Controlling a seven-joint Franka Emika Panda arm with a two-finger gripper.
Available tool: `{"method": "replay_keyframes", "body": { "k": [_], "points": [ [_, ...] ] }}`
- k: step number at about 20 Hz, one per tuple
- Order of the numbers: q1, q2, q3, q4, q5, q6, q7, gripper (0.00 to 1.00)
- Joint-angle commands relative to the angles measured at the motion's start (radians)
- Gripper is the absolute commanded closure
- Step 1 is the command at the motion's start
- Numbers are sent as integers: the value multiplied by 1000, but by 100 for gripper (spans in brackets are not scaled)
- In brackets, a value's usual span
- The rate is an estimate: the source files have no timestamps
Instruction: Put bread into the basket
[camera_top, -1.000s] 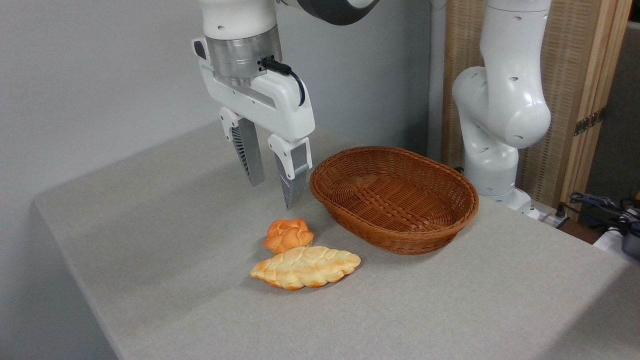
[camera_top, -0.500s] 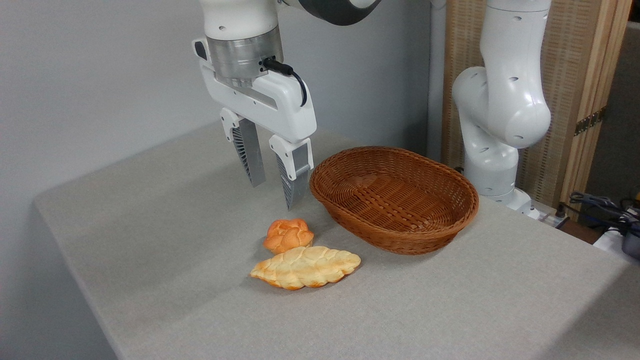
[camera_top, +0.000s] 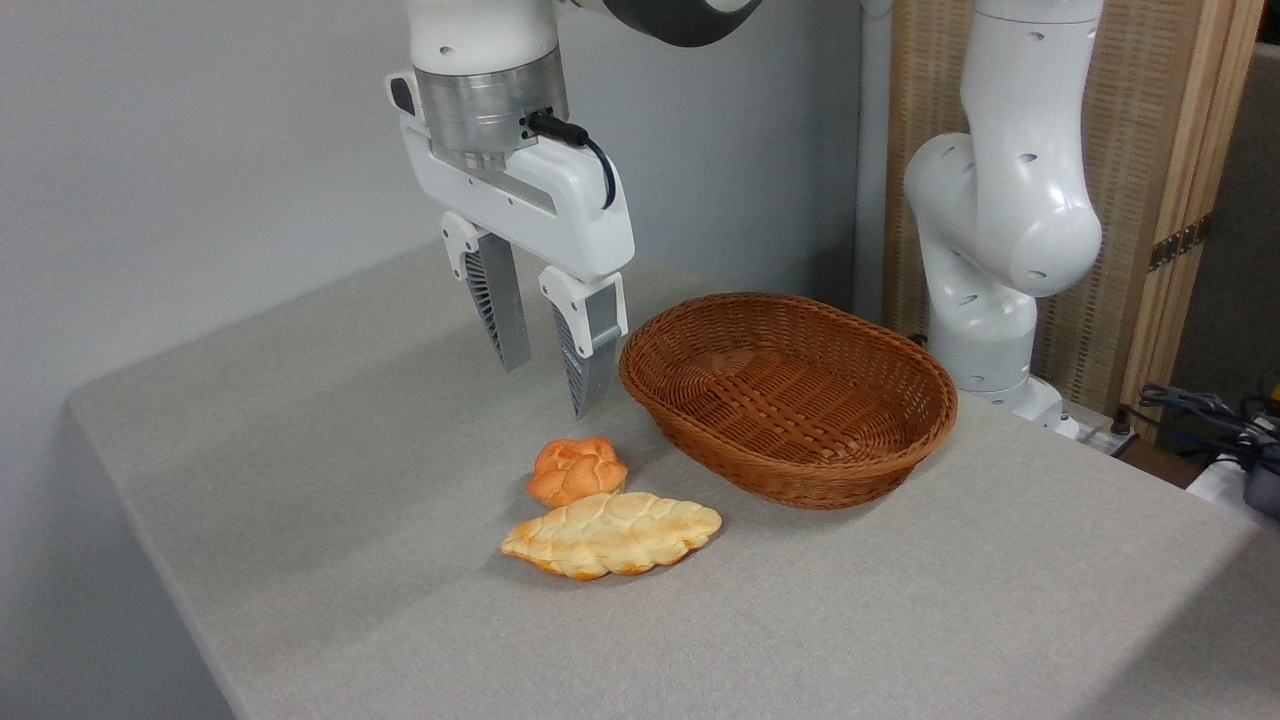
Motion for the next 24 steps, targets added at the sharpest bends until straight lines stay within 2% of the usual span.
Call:
{"method": "replay_keyframes", "body": {
  "k": [1, 10, 14, 20, 24],
  "points": [
    [-1, -3, 2, 16, -10, -45, 18, 0],
    [-5, 0, -1, 15, -10, -41, 20, 0],
    [-10, 11, -2, -1, -11, 1, 59, 0],
    [-57, 18, -2, -122, -10, 64, 79, 0],
    [-111, 18, -2, -225, -10, 140, 84, 0]
  ]
}}
